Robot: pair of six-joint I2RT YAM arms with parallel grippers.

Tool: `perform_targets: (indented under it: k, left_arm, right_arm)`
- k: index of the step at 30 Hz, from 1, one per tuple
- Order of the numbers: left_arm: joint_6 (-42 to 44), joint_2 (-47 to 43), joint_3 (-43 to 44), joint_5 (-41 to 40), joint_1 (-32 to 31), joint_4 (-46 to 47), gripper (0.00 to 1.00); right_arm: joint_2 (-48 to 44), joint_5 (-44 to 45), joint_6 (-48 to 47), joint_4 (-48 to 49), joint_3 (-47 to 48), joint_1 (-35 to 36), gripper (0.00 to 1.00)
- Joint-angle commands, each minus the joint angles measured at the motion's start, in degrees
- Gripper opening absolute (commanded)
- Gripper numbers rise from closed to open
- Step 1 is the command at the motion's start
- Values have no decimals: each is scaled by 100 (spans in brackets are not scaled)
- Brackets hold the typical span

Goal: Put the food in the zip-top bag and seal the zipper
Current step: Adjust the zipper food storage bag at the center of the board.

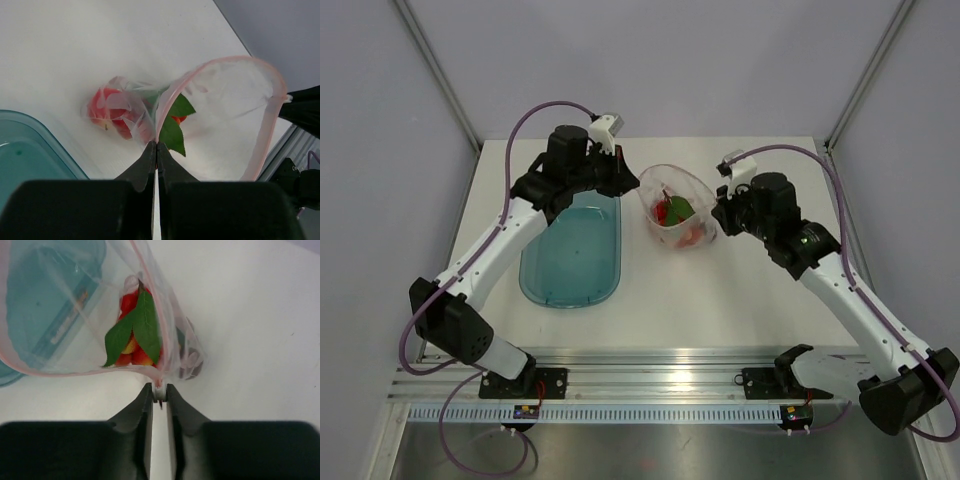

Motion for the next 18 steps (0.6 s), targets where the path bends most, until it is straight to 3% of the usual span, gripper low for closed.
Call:
perform_targets:
  k: [1,6,7,8,11,18]
  left_arm:
    - [-312,48,20,218,37,278,0]
    - [-646,391,441,526,46,-99,0]
    - [-682,478,494,561,46,-134,0]
    - [-743,479,530,561,46,-144,0]
    - [-761,444,504,482,46,-117,0]
    - [-735,277,495,324,72,-117,0]
  right_arm:
    - [-335,-219,406,176,-522,-12,28]
    - [-1126,-236,416,378,-963,-12,32]
    - [-1249,-437,285,404,-1094,-12,34]
    - [-1363,-674,110,430,-1200,-12,44]
    - [-2170,-904,-24,1026,-1823,-21,51]
    - [-2701,-1229,-305,1547,-2677,-12,55]
